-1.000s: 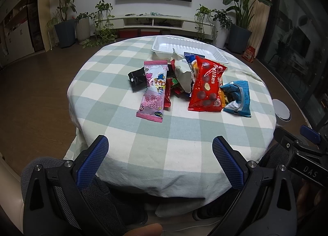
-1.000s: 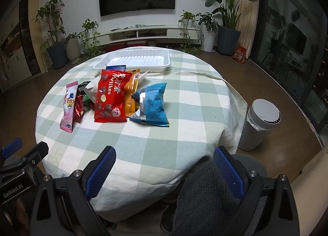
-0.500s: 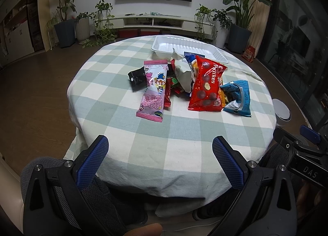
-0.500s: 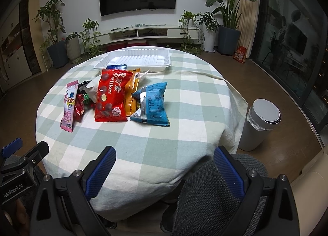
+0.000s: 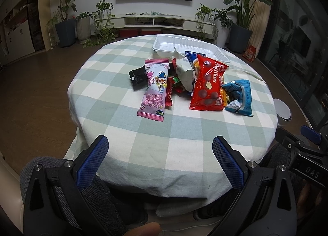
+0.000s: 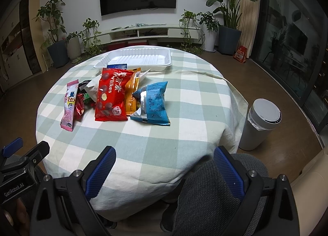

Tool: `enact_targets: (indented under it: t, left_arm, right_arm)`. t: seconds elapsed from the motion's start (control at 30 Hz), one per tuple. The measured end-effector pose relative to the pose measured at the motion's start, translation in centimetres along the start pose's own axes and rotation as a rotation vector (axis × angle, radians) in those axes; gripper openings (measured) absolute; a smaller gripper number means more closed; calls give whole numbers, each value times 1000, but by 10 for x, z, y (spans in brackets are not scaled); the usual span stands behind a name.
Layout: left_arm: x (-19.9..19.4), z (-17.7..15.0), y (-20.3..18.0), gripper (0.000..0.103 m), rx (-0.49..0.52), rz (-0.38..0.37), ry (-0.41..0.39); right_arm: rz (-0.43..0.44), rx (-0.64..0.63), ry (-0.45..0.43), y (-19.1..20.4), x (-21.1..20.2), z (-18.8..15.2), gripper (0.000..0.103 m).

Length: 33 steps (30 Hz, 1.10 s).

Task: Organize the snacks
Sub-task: 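Grasp the pink cartoon candy bar with the left gripper while the right grasps the blue snack pack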

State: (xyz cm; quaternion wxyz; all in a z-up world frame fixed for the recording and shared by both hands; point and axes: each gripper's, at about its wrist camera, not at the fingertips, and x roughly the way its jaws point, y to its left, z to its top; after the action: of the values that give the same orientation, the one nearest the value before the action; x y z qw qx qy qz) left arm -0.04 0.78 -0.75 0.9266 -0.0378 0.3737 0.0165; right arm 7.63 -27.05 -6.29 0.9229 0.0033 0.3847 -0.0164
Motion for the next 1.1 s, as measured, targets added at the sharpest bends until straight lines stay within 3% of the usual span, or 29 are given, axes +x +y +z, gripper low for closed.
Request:
enact_targets:
  t: [0.1,0.23,0.37,0.43,0.47,0.53,0.6,0.8,0.97,1.0,1.03,1.1]
  left_arm:
    - [2,-4,5,103,-13,-32,-19]
    - [20,-4,21,103,-91,-193,34]
    - [28,-6,10,103,66,-67,-4]
    - [42,5,14,103,41,-11,123]
    - [45,10,18,102,14,-13,138]
    - [41,23,22,103,19,-13,82]
    - [48,38,23,103,36,23,89]
    - [79,66,27,103,7,-4,72]
    - [109,80,29,102,54,-43,136]
    - [115,80,27,102,69,-51,148]
    - [119,80,28,102,76,-60,152]
    - [130,78,28,102,88,-71,157]
  right_arm:
    - [24,0,7,0,2,0,98]
    - [97,2,5,-6,4,3,98]
    - [177,-22,-3,-11,6,16,98]
    - [234,-41,36,-12,15,24,96]
    - [259,-34,52,-13,19,27,94]
    - [305,1,92,-19,31,36,85]
    - [325,40,123,-27,44,46,85]
    - [324,62,109,-30,72,73,85]
    - [306,10,146,-21,105,85,85]
    - [298,15,157,-23,109,85,81]
    - [289,31,169,-26,114,86,69]
    - [265,35,206,-27,125,85,57]
